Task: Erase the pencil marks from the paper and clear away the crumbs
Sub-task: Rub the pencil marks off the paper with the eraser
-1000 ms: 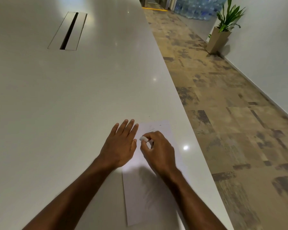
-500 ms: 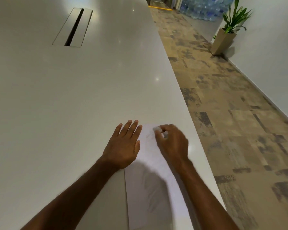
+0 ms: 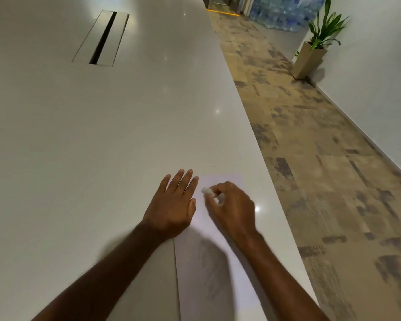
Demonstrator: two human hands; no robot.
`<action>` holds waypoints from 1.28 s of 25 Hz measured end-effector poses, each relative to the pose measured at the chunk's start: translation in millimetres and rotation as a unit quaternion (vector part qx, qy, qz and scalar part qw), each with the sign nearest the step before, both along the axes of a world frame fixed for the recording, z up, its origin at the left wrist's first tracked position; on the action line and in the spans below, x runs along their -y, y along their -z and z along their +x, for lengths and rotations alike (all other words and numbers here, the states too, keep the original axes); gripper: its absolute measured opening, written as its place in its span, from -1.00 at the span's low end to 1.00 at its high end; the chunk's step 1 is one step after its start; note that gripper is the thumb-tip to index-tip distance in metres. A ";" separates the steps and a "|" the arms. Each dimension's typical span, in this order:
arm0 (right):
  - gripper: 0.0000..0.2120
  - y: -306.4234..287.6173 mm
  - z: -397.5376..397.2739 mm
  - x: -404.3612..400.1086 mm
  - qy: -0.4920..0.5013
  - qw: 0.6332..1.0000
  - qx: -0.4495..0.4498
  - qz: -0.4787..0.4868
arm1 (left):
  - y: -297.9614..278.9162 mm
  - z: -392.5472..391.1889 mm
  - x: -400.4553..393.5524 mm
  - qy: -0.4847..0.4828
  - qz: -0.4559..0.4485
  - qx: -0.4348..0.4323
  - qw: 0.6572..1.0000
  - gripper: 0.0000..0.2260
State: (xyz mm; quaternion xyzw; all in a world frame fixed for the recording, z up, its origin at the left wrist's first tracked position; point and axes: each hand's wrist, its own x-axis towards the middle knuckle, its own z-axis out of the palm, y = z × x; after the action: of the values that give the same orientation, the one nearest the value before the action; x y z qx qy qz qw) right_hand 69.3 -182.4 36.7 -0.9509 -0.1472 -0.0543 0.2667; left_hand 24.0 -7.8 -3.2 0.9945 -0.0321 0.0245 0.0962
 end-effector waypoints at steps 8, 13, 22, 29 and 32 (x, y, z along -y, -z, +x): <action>-0.68 -4.3 12.6 -2.9 0.014 1.000 0.001 -0.026 | -0.1 -1.0 -0.3 -0.002 0.002 0.003 1.000 -0.42; -0.68 -7.7 38.8 6.0 0.066 0.997 0.014 -0.027 | -0.9 -0.7 -0.5 -0.001 0.002 0.003 1.000 -0.42; -0.66 -9.6 50.4 7.8 0.079 0.997 0.013 -0.013 | -3.5 -1.3 0.2 -0.003 -0.002 -0.001 1.000 -0.40; -0.68 -3.1 29.1 7.8 0.047 0.998 0.010 -0.031 | -2.4 -0.4 0.2 -0.005 0.006 0.001 1.000 -0.40; -0.72 -12.4 33.5 12.6 0.093 0.995 -0.005 -0.028 | -1.9 -0.9 0.2 -0.005 0.010 0.004 1.000 -0.42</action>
State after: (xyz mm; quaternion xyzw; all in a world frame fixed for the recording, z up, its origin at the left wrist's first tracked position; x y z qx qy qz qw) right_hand 102.8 -194.9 49.0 -0.9679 -0.0587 -0.0701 0.2341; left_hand 23.1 -8.0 -1.3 0.9955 -0.0276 0.0289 0.0863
